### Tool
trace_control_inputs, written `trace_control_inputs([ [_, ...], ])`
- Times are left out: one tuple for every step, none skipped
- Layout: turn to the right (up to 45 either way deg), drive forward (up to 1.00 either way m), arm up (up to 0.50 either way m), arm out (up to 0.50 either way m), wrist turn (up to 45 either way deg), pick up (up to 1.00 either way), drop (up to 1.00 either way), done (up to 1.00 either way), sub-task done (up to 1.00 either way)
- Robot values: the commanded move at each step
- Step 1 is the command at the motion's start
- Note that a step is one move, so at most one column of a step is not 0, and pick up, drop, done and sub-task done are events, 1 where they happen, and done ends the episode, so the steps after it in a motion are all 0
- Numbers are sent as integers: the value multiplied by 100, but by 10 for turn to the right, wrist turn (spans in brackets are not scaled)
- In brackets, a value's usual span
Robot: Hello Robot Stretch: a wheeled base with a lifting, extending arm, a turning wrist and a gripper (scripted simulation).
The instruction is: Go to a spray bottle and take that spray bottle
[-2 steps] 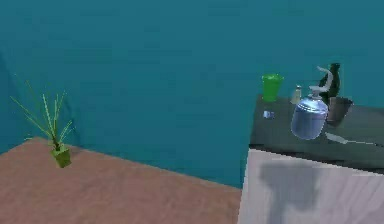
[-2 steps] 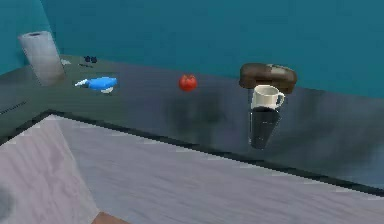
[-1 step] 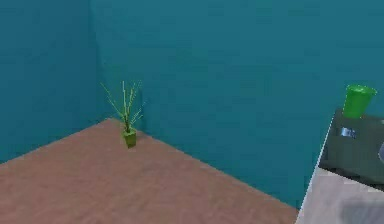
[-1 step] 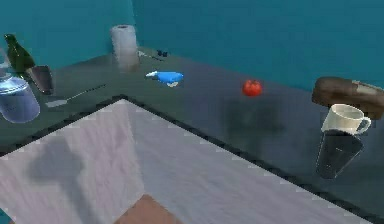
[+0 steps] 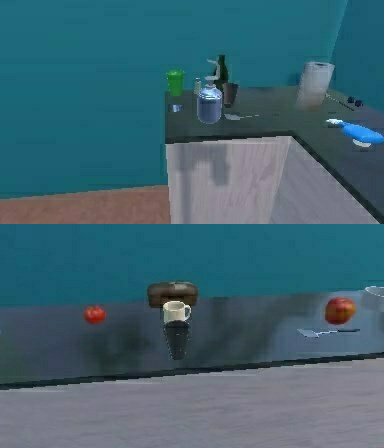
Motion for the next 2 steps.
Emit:
trace_control_inputs([
  [240,0,0,0,0,0,0,0,0],
  [0,55,0,0,0,0,0,0,0],
])
